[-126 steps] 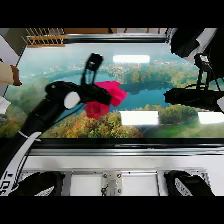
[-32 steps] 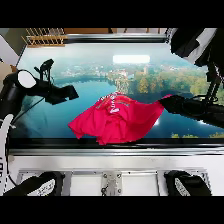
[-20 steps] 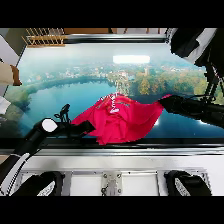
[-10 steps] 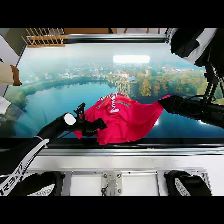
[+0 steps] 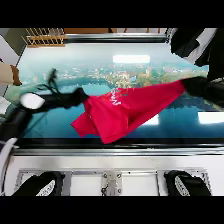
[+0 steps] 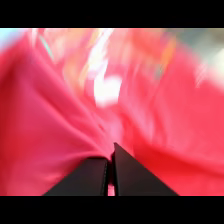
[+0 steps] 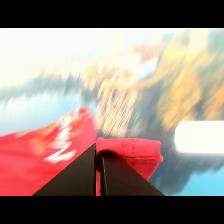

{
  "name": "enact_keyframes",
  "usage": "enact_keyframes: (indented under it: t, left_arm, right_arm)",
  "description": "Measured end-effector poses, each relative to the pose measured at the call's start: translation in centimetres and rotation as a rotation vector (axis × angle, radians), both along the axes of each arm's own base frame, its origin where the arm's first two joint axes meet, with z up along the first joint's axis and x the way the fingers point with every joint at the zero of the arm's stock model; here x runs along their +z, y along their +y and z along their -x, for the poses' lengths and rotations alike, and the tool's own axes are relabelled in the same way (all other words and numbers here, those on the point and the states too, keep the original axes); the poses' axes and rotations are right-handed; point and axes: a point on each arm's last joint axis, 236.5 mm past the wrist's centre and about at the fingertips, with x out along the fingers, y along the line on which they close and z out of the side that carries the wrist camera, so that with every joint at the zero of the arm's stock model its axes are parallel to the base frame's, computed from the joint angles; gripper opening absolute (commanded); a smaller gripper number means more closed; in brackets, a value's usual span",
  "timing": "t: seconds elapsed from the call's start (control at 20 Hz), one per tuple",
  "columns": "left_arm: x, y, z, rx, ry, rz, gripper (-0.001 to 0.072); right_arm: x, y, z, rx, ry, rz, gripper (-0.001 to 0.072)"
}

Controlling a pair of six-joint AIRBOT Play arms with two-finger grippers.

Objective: Fold the clothes and pants, and hang the long-sleeved shirts on hangers.

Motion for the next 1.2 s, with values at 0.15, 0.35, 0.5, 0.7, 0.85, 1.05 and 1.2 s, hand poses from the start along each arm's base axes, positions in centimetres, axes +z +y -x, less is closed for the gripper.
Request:
enact_keyframes:
  t: [0.15, 0.35, 0.5, 0.7, 0.85, 1.05, 1.2]
  left_arm:
    - [13.3, 5.9, 1.2, 0.125, -0.308, -0.007, 0.0013]
    - [25.3, 10.2, 7.8, 0.261, -0.62, -0.078, 0.0013]
    - [30.5, 11.0, 13.1, 0.34, -0.784, -0.138, 0.0013]
    - [34.7, 10.2, 19.1, 0.413, -0.941, -0.197, 0.0012]
    - [36.2, 9.0, 22.0, 0.429, -0.995, -0.223, 0.0012]
    - [34.7, 9.0, 20.9, 0.414, -0.899, -0.256, 0.0013]
    - [30.1, 10.6, 16.5, 0.379, -0.698, -0.205, 0.0012]
  right_arm:
    - [7.8, -3.9, 0.6, -0.124, -0.189, 0.072, 0.0014]
    - [15.8, -6.3, 3.3, -0.23, -0.394, 0.138, 0.0014]
    - [19.5, -6.8, 5.5, -0.278, -0.508, 0.171, 0.0014]
    - [21.8, -7.3, 8.0, -0.33, -0.585, 0.228, 0.0014]
    - [22.5, -7.5, 9.2, -0.354, -0.614, 0.258, 0.0013]
    - [22.5, -7.7, 9.1, -0.361, -0.61, 0.266, 0.0013]
    - [20.4, -7.9, 6.1, -0.318, -0.533, 0.25, 0.0013]
